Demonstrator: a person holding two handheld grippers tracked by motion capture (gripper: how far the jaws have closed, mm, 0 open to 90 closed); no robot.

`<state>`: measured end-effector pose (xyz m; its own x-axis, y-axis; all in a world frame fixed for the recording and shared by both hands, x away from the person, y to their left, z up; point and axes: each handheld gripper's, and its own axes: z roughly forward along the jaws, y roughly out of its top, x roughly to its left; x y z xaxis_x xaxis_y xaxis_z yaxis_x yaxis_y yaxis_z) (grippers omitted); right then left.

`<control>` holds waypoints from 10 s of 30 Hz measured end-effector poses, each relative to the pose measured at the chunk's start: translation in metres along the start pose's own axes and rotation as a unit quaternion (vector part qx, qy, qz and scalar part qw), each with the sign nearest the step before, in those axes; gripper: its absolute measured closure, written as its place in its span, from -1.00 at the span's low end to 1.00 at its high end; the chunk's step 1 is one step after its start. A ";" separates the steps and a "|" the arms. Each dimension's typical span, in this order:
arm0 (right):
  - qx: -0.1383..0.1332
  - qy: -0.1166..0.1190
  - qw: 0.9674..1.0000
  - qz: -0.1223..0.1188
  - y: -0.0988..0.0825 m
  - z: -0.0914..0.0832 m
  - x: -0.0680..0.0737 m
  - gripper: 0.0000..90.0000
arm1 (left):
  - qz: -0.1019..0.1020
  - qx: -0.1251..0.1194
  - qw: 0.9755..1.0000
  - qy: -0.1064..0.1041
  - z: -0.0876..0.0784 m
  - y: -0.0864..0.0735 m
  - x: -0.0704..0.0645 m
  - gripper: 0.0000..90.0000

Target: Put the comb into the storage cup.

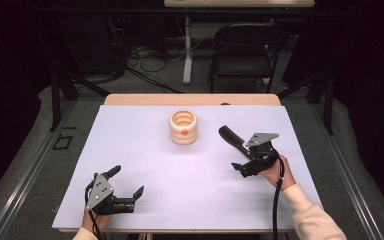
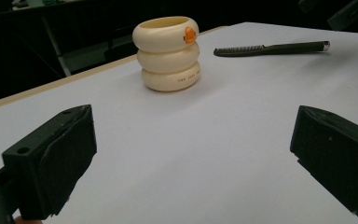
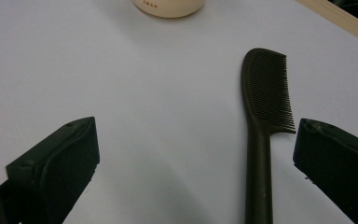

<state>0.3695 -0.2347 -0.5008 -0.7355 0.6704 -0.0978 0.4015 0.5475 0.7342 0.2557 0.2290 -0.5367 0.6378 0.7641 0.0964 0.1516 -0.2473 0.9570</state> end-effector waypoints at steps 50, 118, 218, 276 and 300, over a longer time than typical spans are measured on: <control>0.162 -0.009 0.986 0.025 0.034 0.043 -0.039 -0.68 | 0.003 0.002 1.000 -0.003 0.003 0.001 -0.001 -0.99; 0.296 -0.016 0.948 0.118 0.033 0.079 -0.065 0.60 | 0.003 0.008 1.000 -0.002 0.003 0.001 -0.001 -0.99; -0.009 0.017 0.994 0.107 0.036 0.014 -0.038 0.61 | 0.003 0.008 1.000 -0.006 0.004 0.001 -0.001 -0.99; -0.082 0.026 0.995 0.054 0.058 0.020 -0.007 0.61 | 0.002 0.006 1.000 -0.006 0.004 0.000 -0.001 -0.98; -0.093 0.031 0.994 0.038 0.075 0.025 0.004 0.61 | 0.002 0.004 1.000 -0.005 0.004 0.001 -0.002 -0.98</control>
<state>0.4101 -0.1783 -0.4628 -0.7416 0.6708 0.0000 0.3535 0.3908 0.8499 0.2577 0.2251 -0.5368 0.6464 0.7568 0.0968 0.1551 -0.2545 0.9546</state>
